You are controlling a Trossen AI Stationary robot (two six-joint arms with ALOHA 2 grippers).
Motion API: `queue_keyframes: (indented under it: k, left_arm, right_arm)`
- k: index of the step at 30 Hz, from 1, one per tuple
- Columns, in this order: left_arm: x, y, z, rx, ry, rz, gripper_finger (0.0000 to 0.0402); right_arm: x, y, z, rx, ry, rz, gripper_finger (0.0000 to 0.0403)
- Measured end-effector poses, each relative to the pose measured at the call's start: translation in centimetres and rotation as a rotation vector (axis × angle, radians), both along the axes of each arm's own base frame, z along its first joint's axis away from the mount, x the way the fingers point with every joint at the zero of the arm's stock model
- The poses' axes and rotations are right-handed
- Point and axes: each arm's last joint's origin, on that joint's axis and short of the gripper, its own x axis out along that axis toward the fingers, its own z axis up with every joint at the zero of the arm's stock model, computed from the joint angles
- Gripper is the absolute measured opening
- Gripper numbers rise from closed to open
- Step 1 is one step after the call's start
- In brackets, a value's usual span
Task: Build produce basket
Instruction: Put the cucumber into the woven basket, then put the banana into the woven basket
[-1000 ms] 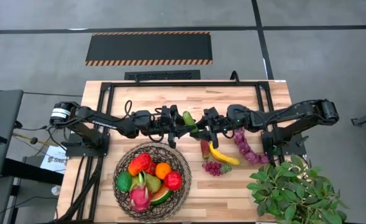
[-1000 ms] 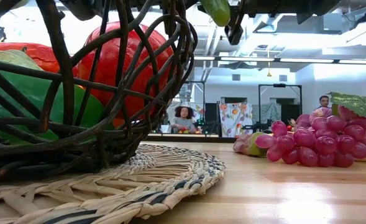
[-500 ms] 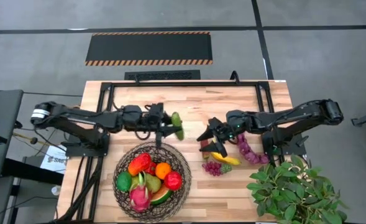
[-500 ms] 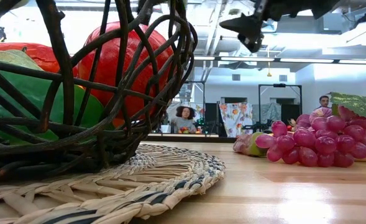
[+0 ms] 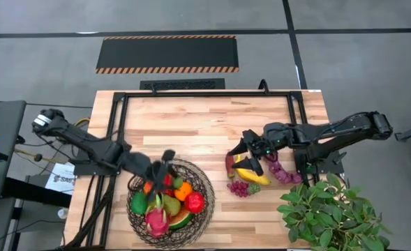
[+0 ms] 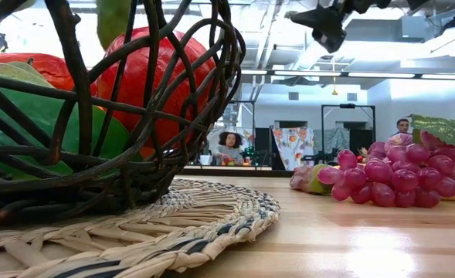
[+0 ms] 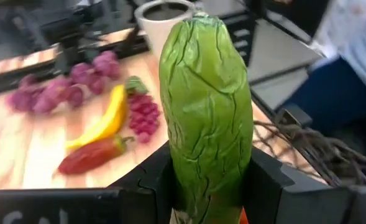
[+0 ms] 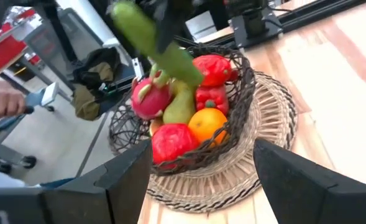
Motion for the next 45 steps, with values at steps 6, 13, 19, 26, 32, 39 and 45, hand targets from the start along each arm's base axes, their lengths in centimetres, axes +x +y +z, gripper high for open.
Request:
queue_keyframes:
  k: [6, 13, 19, 26, 32, 39, 45]
  left_arm:
    - [0.7, -2.1, -1.9, 0.202, 0.005, -0.027, 0.0126]
    - [1.4, -3.2, -3.5, 0.348, 0.009, -0.095, 0.0175]
    - [0.9, -4.0, -3.6, 0.426, -0.008, -0.124, 0.0257]
    - [0.0, -5.0, -2.6, 0.425, -0.053, -0.055, 0.0318]
    - [0.7, -4.7, 2.9, 0.17, -0.168, 0.32, 0.0325]
    - [1.1, -4.2, 6.8, -0.022, -0.241, 0.446, 0.0325]
    - [1.2, -4.1, 6.7, -0.015, -0.232, 0.452, 0.0325]
  right_arm:
    - [0.1, -0.2, -0.3, -0.006, 0.018, -0.012, 0.0302]
    - [0.3, -0.2, -0.5, -0.007, 0.028, -0.013, 0.0302]
    - [0.3, -0.2, -0.7, -0.008, 0.05, -0.013, 0.0302]
    - [0.1, -0.2, -1.2, 0.013, 0.107, -0.024, 0.0302]
    - [-0.8, -0.6, -3.4, 0.014, 0.371, -0.17, 0.0302]
    - [-1.3, 0.5, -7.0, 0.0, 0.708, -0.202, 0.0302]
    - [-0.1, 2.1, -10.9, -0.087, 0.876, -0.18, 0.0302]
